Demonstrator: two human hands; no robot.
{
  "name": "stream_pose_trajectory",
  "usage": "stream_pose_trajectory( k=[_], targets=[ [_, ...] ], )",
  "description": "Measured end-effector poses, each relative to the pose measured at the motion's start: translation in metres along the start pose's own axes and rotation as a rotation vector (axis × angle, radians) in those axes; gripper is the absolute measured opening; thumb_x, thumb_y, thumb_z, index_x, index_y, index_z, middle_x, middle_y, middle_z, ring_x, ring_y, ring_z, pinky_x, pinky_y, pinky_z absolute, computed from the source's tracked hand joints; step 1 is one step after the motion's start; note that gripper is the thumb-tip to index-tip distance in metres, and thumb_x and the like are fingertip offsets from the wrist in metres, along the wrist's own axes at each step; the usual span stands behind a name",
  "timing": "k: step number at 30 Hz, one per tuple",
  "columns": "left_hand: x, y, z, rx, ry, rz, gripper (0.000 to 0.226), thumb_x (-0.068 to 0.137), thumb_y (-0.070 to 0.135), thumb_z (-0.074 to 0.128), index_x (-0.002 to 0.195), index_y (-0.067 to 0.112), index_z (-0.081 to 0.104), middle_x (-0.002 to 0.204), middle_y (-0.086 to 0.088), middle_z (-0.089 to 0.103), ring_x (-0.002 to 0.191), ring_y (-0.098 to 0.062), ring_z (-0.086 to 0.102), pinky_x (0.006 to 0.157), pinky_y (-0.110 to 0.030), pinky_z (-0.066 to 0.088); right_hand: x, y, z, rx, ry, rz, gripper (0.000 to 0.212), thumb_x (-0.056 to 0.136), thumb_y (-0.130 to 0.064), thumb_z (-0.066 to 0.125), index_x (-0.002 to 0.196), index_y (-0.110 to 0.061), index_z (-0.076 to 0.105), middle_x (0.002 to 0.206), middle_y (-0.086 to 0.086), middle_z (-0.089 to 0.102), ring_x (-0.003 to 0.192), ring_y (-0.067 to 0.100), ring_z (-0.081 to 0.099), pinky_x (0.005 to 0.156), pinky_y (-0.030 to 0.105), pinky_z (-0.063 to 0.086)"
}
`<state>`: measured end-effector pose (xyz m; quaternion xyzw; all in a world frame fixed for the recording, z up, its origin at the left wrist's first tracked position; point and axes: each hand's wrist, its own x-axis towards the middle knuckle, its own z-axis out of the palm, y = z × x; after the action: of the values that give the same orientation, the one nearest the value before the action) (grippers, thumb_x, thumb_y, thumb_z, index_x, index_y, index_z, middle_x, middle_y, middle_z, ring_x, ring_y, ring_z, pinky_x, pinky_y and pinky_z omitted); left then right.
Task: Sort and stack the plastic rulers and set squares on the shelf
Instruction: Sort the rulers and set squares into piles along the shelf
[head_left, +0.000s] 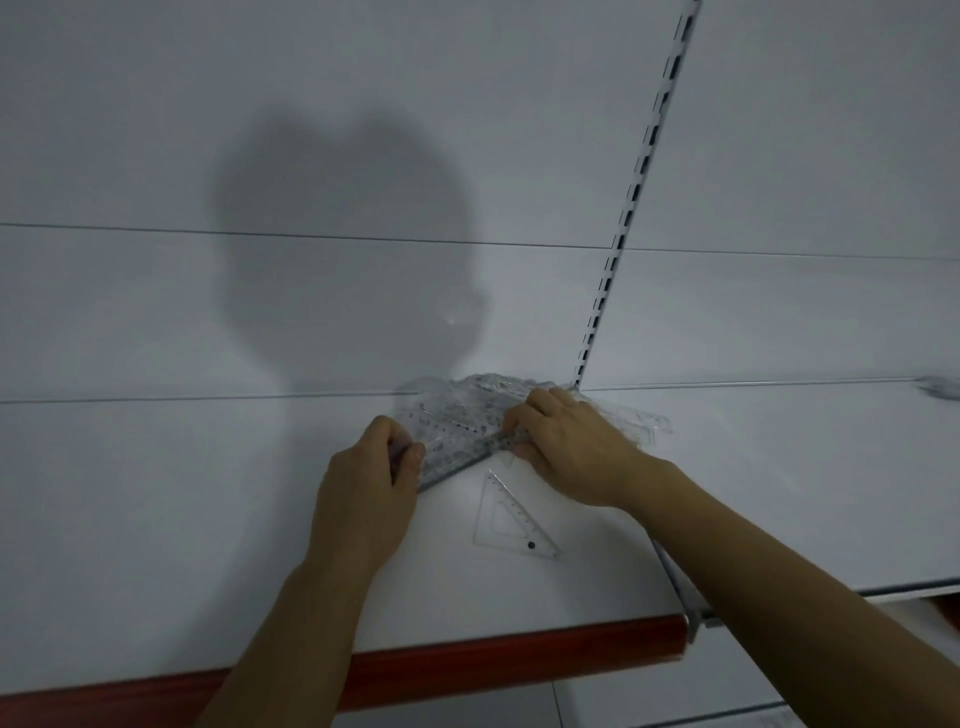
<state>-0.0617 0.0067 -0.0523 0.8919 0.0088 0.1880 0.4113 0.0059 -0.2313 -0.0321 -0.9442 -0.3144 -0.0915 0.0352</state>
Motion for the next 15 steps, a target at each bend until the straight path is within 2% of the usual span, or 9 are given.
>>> stream_pose_trajectory(
  k=[2,7,11,15],
  targets=[
    [0.0,0.0,0.001,-0.007,0.012,0.006,0.021,0.099,0.026,0.056,0.079,0.023,0.05,0.061,0.003,0.055,0.054,-0.012,0.051,0.051,-0.025,0.037,-0.003,-0.001,0.008,0.009,0.065,0.032,0.037,0.098,-0.046,0.035,0.115,-0.022,0.057,0.107,-0.001,0.051,0.096,0.02,0.046,0.08,0.043,0.048],
    [0.002,-0.003,0.003,0.0,0.065,0.013,0.019,0.1,0.025,0.053,0.081,0.02,0.052,0.073,0.002,0.054,0.065,-0.013,0.052,0.056,-0.024,0.036,-0.003,-0.001,0.018,0.141,0.184,0.099,0.019,0.096,-0.04,0.05,0.105,-0.024,0.058,0.107,-0.005,0.051,0.097,0.018,0.044,0.082,0.044,0.047],
    [0.001,-0.001,0.002,0.009,0.078,0.014,0.02,0.099,0.023,0.055,0.079,0.019,0.052,0.073,0.003,0.054,0.065,-0.009,0.051,0.056,-0.019,0.032,0.0,0.0,0.011,0.118,0.063,0.057,0.037,0.096,-0.047,0.054,0.124,-0.025,0.059,0.119,-0.004,0.056,0.109,0.02,0.047,0.09,0.044,0.047],
    [0.001,0.001,0.002,0.028,0.07,0.033,0.023,0.099,0.022,0.055,0.077,0.019,0.05,0.071,0.001,0.053,0.066,-0.01,0.049,0.055,-0.016,0.031,0.004,0.005,0.0,0.107,0.019,-0.003,0.024,0.096,-0.033,0.061,0.116,-0.022,0.064,0.112,0.0,0.056,0.106,0.022,0.049,0.09,0.042,0.047]
  ],
)
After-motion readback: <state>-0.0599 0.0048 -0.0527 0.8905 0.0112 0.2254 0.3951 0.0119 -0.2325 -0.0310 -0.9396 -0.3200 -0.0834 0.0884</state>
